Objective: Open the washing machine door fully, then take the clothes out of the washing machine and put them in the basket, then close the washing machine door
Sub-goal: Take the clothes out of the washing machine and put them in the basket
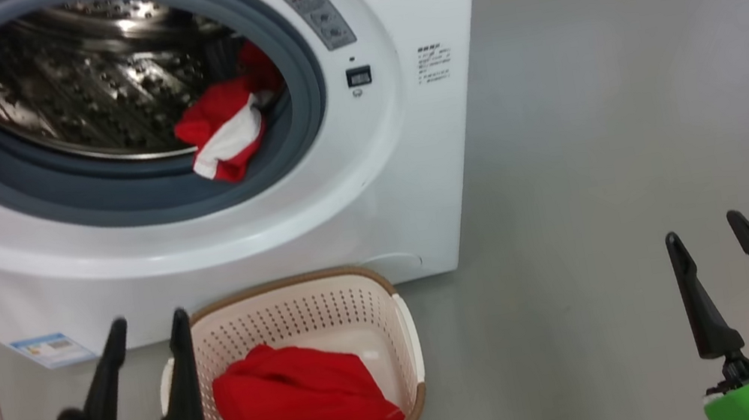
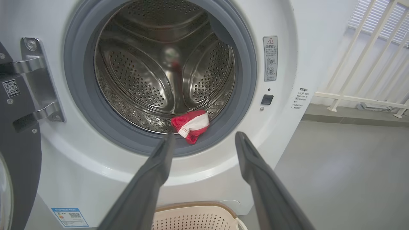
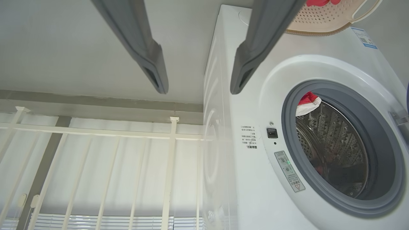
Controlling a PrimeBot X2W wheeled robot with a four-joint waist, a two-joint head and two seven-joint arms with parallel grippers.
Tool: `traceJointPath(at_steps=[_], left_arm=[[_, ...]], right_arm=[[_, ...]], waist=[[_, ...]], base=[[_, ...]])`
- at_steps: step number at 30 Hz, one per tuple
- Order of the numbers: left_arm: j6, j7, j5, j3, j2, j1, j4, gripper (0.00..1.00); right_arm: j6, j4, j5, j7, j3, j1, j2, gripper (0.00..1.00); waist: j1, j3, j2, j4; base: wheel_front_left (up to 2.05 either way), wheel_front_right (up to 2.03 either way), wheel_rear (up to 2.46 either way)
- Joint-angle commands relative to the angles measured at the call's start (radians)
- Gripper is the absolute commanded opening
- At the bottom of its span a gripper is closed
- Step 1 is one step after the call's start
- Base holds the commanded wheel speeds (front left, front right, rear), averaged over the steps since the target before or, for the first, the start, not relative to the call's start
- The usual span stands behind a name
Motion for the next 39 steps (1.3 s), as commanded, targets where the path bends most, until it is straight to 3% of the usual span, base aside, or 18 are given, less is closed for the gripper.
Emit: traceJointPath(at_steps=[1,14,27,35,39], left_arm=[[-0.007,0.002,0.005,0.033,0.023,-0.061,-0.010,1.00],[-0.095,-0.008,0.015,0.018,0.033,-0.427,0.198,1.00],[-0.155,-0.004,-0.006,0.010,-0.003,-0.784,0.475,1.00],[-0.207,0.046,-0.046,-0.010,-0.025,-1.011,0.658,1.00],[-0.224,0.133,-0.089,-0.026,-0.026,-1.091,0.744,1.00]], right_arm=[[0.005,-0.030,-0.009,-0.006,0.024,-0.040,-0.013,1.00],[0.005,-0.058,0.000,-0.006,0.037,-0.134,-0.013,1.00],[0.005,-0.074,0.000,-0.006,0.055,-0.222,-0.013,1.00],[0.005,-0.076,-0.007,-0.006,0.079,-0.266,-0.013,1.00],[0.005,-0.072,-0.005,-0.006,0.086,-0.277,-0.013,1.00]], waist=[[0.0000,0.053,0.0000,0.012],[0.0000,0.273,0.0000,0.007],[0.0000,0.419,0.0000,0.001],[0.0000,0.492,0.0000,-0.012],[0.0000,0.509,0.0000,-0.025]], base=[[0.00,0.00,0.00],[0.00,0.00,0.00],[0.00,0.00,0.00],[0.00,0.00,0.00],[0.00,0.00,0.00]])
